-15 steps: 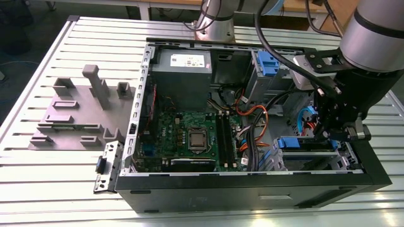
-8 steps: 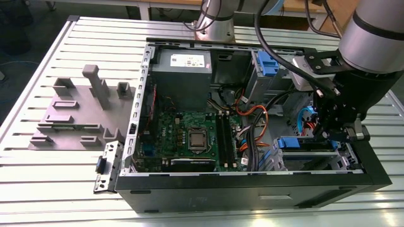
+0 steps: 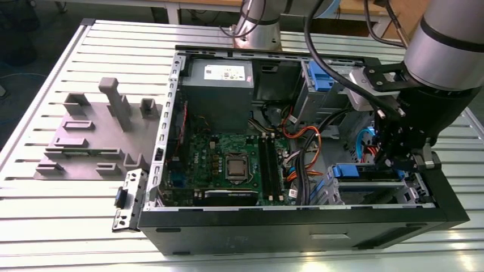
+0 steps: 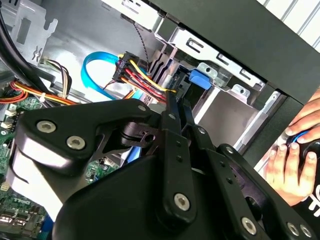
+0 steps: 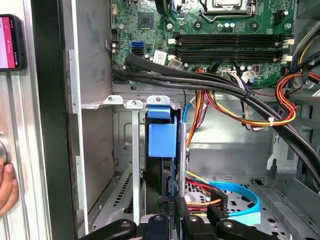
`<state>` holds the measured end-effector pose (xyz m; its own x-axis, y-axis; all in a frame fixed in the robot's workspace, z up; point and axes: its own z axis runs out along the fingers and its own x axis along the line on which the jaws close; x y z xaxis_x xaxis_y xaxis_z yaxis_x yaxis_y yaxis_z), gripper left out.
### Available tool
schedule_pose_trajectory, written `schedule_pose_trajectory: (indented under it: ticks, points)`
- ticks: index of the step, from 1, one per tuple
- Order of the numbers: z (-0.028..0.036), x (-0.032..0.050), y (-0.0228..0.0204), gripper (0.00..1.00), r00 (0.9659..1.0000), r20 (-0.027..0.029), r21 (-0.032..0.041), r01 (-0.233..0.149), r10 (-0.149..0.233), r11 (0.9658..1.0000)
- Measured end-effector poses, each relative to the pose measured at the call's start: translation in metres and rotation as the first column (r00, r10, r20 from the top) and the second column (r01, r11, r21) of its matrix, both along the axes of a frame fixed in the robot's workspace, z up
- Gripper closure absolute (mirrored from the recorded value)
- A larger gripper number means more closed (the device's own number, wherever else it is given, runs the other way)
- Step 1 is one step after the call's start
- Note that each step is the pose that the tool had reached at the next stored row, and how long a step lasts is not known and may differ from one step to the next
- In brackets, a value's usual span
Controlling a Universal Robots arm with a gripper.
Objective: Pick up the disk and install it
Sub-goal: 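Insert the first disk wire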
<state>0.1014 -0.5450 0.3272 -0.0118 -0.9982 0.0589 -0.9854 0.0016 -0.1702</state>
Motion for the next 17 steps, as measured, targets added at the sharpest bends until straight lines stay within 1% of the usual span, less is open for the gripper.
schedule_pose_trajectory:
  ticks: [4, 9, 10, 11, 13, 14, 16, 17]
  points:
    - [-0.0027, 0.0, -0.0002, 0.83, 1.0, -0.0001, -0.0007, 0.0, 0.0, 1.0]
    - [-0.0034, 0.0, -0.0002, 0.83, 1.0, 0.0, -0.0001, 0.0, 0.0, 1.0]
    - [-0.0032, 0.0, -0.0002, 0.83, 1.0, -0.0003, 0.0002, 0.0, 0.0, 1.0]
    - [-0.0031, 0.0, -0.0001, 0.82, 1.0, -0.0007, 0.0025, 0.0, 0.0, 1.0]
    - [0.0023, 0.0, -0.0002, 0.82, 1.0, -0.0026, 0.001, 0.0, 0.0, 1.0]
    - [0.0055, 0.0001, -0.0002, 0.76, 1.0, -0.0039, 0.0006, 0.0, 0.0, 1.0]
    - [0.0112, 0.0001, -0.0002, 0.76, 1.0, -0.0088, 0.0008, 0.0, 0.0, 1.0]
    - [0.0123, 0.0001, -0.0002, 0.76, 0.9999, -0.0107, 0.0005, 0.0, 0.0, 1.0]
